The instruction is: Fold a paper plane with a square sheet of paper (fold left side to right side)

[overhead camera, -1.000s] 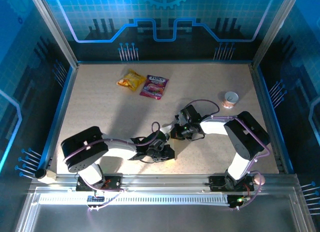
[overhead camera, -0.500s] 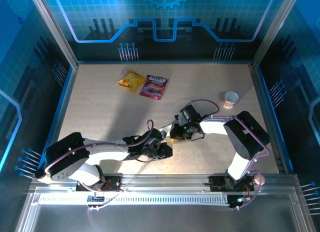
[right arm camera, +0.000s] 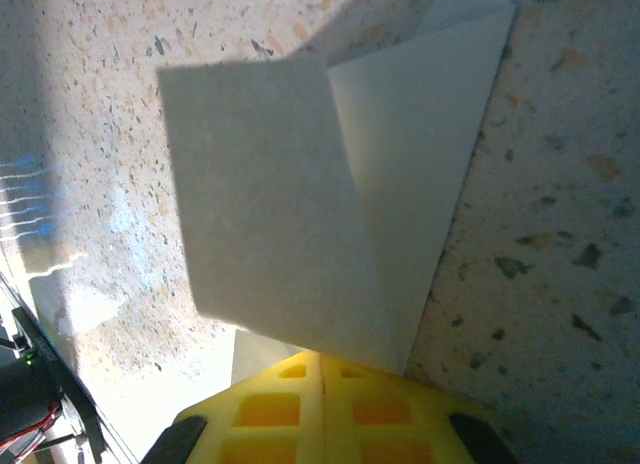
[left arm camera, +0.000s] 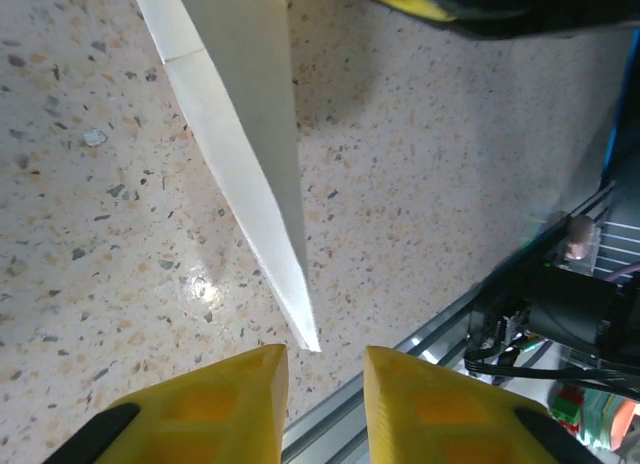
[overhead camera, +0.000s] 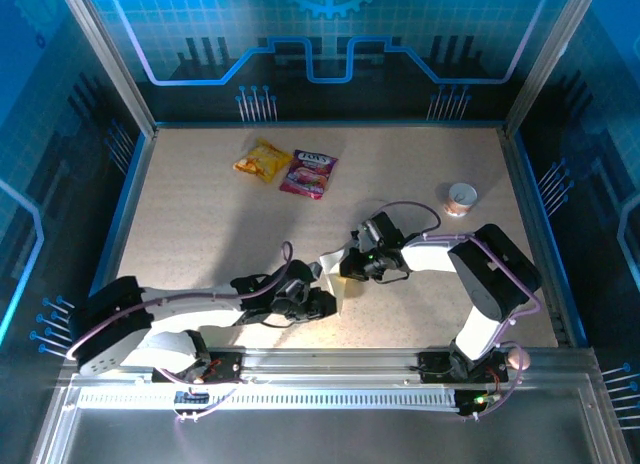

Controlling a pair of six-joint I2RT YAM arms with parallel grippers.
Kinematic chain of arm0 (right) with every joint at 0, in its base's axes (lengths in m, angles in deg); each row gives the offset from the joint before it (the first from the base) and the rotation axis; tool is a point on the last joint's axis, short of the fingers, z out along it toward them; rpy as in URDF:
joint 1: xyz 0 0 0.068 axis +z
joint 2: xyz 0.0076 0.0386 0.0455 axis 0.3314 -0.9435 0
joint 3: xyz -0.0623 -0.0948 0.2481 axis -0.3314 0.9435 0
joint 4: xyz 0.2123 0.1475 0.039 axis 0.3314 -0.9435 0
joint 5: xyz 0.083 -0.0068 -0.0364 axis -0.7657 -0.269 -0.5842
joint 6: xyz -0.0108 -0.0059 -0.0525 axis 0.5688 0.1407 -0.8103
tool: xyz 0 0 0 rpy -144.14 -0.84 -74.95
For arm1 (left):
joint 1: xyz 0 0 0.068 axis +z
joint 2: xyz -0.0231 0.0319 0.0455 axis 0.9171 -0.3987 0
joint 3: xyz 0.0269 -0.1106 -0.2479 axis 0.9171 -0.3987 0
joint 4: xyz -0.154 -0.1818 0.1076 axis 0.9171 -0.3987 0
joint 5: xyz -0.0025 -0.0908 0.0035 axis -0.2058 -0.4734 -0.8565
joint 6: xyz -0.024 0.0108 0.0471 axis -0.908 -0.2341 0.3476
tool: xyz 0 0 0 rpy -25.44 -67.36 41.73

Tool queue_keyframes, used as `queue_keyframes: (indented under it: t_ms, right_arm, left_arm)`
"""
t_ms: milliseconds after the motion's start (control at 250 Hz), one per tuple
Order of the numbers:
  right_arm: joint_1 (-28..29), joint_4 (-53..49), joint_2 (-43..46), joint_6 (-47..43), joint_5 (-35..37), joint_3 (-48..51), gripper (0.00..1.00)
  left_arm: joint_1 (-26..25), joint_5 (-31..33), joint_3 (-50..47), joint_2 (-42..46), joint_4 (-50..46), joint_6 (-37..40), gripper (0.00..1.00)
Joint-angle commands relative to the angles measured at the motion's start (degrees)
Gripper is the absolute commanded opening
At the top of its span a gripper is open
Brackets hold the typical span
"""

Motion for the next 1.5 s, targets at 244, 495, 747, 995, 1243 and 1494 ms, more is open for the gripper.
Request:
queue_keyframes:
  t_ms: [244, 495, 747, 995, 1243, 1494]
  right_arm:
    - [3.1, -8.2, -3.8, 4.6, 8.3, 4.7, 0.0]
    - [3.5, -8.8, -4.6, 4.2, 8.3, 4.0, 0.0]
    - [3.5, -9.0, -4.6, 3.9, 8.6, 3.9, 0.0]
    - [3.5, -9.0, -5.2, 3.8, 8.5, 3.8, 0.0]
    - [3.5, -9.0, -5.5, 3.7, 8.5, 3.7, 0.0]
    - [3.5, -9.1, -5.8, 3.6, 8.5, 3.5, 0.0]
  left_arm:
    - [3.1, -6.9, -1.4, -1.0, 12.1, -3.9, 0.12]
    - [3.1, -7.5, -0.1, -7.6, 15.0, -4.8, 0.08]
    - [3.0, -7.3, -1.7, -9.9, 16.5, -6.1, 0.07]
    - [2.7, -8.6, -1.7, -12.1, 18.2, -6.6, 0.07]
    - [1.9, -7.8, -2.8, -13.9, 19.4, -7.0, 0.07]
    - [1.1, -7.8, -3.0, -16.1, 20.9, -7.4, 0.06]
